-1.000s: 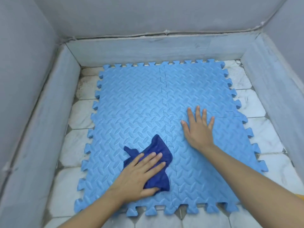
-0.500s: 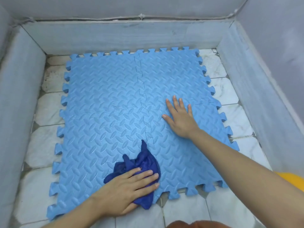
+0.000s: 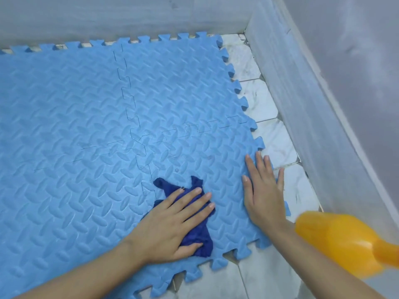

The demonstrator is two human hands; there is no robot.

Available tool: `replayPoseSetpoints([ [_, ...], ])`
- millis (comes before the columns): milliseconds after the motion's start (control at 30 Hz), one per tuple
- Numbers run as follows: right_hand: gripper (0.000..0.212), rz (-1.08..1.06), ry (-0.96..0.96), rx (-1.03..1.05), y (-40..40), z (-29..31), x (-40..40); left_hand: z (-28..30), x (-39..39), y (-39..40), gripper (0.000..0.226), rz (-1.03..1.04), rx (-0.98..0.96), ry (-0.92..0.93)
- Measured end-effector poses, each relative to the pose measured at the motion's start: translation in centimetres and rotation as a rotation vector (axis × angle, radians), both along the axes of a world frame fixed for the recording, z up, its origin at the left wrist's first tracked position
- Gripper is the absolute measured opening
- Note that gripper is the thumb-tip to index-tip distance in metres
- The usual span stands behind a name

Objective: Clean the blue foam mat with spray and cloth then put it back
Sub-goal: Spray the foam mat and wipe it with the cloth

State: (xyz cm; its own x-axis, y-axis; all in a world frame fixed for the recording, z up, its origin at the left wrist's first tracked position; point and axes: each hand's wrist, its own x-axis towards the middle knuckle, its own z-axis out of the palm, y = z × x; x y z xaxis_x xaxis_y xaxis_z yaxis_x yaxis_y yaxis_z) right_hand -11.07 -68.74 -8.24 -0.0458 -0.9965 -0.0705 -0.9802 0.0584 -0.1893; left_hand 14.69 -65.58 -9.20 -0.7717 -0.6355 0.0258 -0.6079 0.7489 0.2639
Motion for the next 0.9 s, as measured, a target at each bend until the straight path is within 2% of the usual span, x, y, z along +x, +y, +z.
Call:
replayPoseSetpoints([
  [67, 0.052, -0.007, -0.004, -0.006, 0.0, -0.1, -0.2, -0.3, -3.2, -3.7, 0.074, 0.035, -0.03, 0.018],
  [133, 0.051, -0.002, -0.012, -0.011, -0.4, -0.2, -0.5, -0.7, -5.7, -9.1, 0.071, 0.167, -0.054, 0.014],
  [233, 0.05, 0.001, -0.005, -0.019, -0.9, -0.5, -0.6, -0.4, -7.6, -17.3, 0.067, 0.407, -0.004, -0.036],
  [333, 0.049, -0.005, -0.009, -0.022, -1.1, -0.5, -0.6, -0.4, -7.3, -22.3, 0.066, 0.507, 0.044, -0.081],
  [400, 0.049, -0.002, -0.029, -0.04, -0.9, -0.4, -0.6, -0.2, -6.5, -22.2, 0.066, 0.518, 0.044, -0.029],
  [467, 0.05, -0.024, -0.113, -0.086, -0.4, -0.5, -0.6, 0.3, -6.3, -17.9, 0.064, 0.467, 0.043, 0.03],
  [600, 0.055, -0.307, -0.286, -0.286, -0.8, -1.2, -1.5, 0.7, -5.5, -4.2, 0.069, 0.003, 0.023, 0.036],
  [667, 0.067, -0.391, -0.261, -0.301, -1.1, -1.5, -1.6, 0.1, -5.3, -3.7, 0.073, -0.119, -0.002, 0.014],
  [767, 0.075, -0.39, -0.244, -0.274, -1.5, -1.4, -1.4, 0.2, -8.8, -10.8, 0.071, -0.014, -0.048, -0.021],
  [900, 0.068, -0.356, -0.3, -0.174, -1.1, -1.3, -1.5, 0.1, -14.4, -19.5, 0.073, 0.262, 0.028, -0.103],
])
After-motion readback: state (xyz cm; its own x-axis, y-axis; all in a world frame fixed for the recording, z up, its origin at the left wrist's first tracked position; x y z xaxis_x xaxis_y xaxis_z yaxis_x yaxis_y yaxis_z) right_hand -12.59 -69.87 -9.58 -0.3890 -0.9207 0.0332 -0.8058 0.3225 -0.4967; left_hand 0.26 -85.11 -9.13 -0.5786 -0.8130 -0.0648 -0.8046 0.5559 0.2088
